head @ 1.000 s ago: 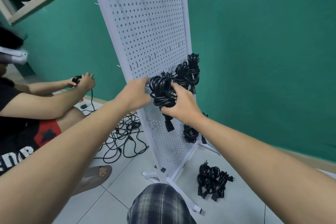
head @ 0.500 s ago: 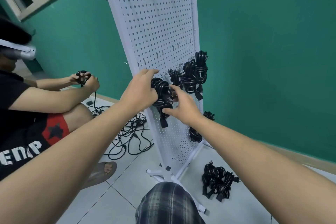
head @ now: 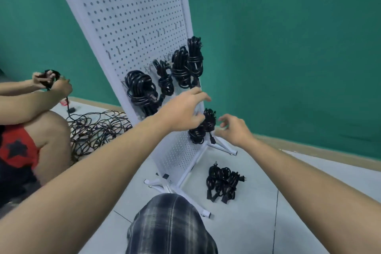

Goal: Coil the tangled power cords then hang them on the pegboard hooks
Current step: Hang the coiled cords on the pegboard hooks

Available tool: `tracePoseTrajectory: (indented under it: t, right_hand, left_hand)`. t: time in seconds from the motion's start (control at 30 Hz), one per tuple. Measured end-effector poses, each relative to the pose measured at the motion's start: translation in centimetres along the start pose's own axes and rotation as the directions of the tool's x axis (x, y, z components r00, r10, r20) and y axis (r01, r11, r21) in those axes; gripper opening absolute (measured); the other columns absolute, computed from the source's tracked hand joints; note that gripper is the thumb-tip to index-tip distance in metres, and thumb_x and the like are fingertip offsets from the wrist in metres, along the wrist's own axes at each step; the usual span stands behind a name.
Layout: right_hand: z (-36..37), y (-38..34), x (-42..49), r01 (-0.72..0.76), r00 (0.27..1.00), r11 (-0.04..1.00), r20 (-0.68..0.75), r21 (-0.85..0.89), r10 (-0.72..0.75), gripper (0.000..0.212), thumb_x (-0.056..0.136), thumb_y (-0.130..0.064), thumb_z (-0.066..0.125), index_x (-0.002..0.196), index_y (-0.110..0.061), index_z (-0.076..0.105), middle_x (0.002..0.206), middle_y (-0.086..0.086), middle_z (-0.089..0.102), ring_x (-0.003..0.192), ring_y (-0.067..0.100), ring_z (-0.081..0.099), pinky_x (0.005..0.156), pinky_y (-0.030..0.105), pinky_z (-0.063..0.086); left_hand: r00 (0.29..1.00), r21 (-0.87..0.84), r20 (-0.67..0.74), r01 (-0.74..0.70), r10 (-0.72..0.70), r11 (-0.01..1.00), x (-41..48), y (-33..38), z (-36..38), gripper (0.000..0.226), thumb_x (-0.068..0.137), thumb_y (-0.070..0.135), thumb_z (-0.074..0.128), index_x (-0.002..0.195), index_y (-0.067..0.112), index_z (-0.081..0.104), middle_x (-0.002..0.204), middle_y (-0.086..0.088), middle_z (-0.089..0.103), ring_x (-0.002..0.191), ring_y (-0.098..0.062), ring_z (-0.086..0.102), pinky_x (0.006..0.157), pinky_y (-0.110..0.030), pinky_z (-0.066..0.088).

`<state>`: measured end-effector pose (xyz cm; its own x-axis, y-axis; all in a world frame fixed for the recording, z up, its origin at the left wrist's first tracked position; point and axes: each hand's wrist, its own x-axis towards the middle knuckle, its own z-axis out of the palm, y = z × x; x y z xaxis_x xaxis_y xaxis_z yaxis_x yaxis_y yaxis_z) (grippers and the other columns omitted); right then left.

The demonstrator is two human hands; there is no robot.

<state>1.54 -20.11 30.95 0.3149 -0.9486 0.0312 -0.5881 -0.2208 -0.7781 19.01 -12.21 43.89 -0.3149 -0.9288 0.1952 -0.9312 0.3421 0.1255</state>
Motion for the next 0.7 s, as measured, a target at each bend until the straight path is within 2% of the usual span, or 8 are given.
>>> tracePoseTrajectory:
  t: [0.17,0.27,0.33,0.43,0.53,0.6,0.7]
  right_hand:
    - [3.4,9.5,0.9,-0.269,0.952,0.958,0.123,-0.096,0.279,0.057,0.086,-0.031,0.081,0.134,-0.013,0.057,0.114,0.008,0.065,0.094,0.026,0.064,0.077,0.032,0.051]
    - [6.3,15.0,1.4,-0.407,0.884,0.901,0.183,-0.149,0.430,0.062,0.086,-0.029,0.078,0.140,-0.012,0.053,0.125,0.013,0.062,0.103,0.028,0.064,0.081,0.032,0.053]
    - [8.3,18.0,1.7,-0.487,0.830,0.859,0.222,-0.158,0.512,0.061,0.087,-0.027,0.076,0.140,-0.010,0.049,0.125,0.014,0.060,0.103,0.030,0.063,0.078,0.033,0.053]
    - [11.4,22.0,2.4,-0.581,0.765,0.800,0.234,-0.150,0.600,0.056,0.087,-0.024,0.074,0.132,-0.008,0.046,0.120,0.014,0.059,0.102,0.032,0.064,0.076,0.037,0.057]
    - [14.5,24.9,2.9,-0.694,0.689,0.716,0.221,-0.075,0.691,0.057,0.088,-0.026,0.072,0.131,-0.009,0.040,0.114,0.011,0.058,0.095,0.028,0.062,0.066,0.032,0.051]
    - [16.4,26.2,3.3,-0.753,0.645,0.658,0.215,0.014,0.734,0.063,0.088,-0.029,0.074,0.134,-0.010,0.036,0.118,0.012,0.059,0.095,0.027,0.062,0.073,0.034,0.053]
    - [18.9,27.3,3.8,-0.785,0.619,0.606,0.197,0.126,0.761,0.060,0.088,-0.029,0.077,0.120,-0.015,0.029,0.114,0.010,0.059,0.093,0.028,0.061,0.086,0.041,0.056]
  left_hand:
    - [0.971,-0.116,0.238,0.041,-0.013,0.992,3.2,-1.5,10.9,0.049,0.091,0.018,0.063,0.140,0.021,0.057,0.134,0.001,0.054,0.119,-0.020,0.057,0.101,-0.042,0.049]
    - [0.932,-0.180,0.361,0.108,-0.037,0.978,4.3,-3.2,18.0,0.052,0.092,0.020,0.064,0.143,0.025,0.054,0.144,0.003,0.050,0.132,-0.019,0.048,0.109,-0.040,0.043]
    - [0.898,-0.213,0.436,0.160,-0.053,0.964,4.7,-4.5,22.5,0.053,0.092,0.022,0.064,0.143,0.028,0.053,0.149,0.005,0.047,0.139,-0.017,0.042,0.114,-0.041,0.039]
    - [0.839,-0.248,0.539,0.248,-0.080,0.937,5.1,-6.4,28.3,0.054,0.091,0.025,0.061,0.144,0.030,0.052,0.140,0.005,0.048,0.135,-0.017,0.046,0.112,-0.044,0.041]
    - [0.787,-0.236,0.609,0.297,-0.098,0.925,5.3,-7.6,32.5,0.054,0.093,0.022,0.060,0.146,0.029,0.049,0.140,0.006,0.047,0.135,-0.016,0.044,0.112,-0.037,0.040]
    - [0.765,-0.227,0.637,0.307,-0.098,0.924,5.6,-8.3,34.4,0.055,0.095,0.019,0.060,0.147,0.027,0.048,0.142,0.005,0.047,0.135,-0.016,0.043,0.108,-0.027,0.035]
    - [0.741,-0.227,0.663,0.330,-0.103,0.916,6.0,-9.1,36.3,0.057,0.096,0.020,0.059,0.151,0.027,0.045,0.147,0.006,0.044,0.138,-0.015,0.041,0.103,-0.021,0.024]
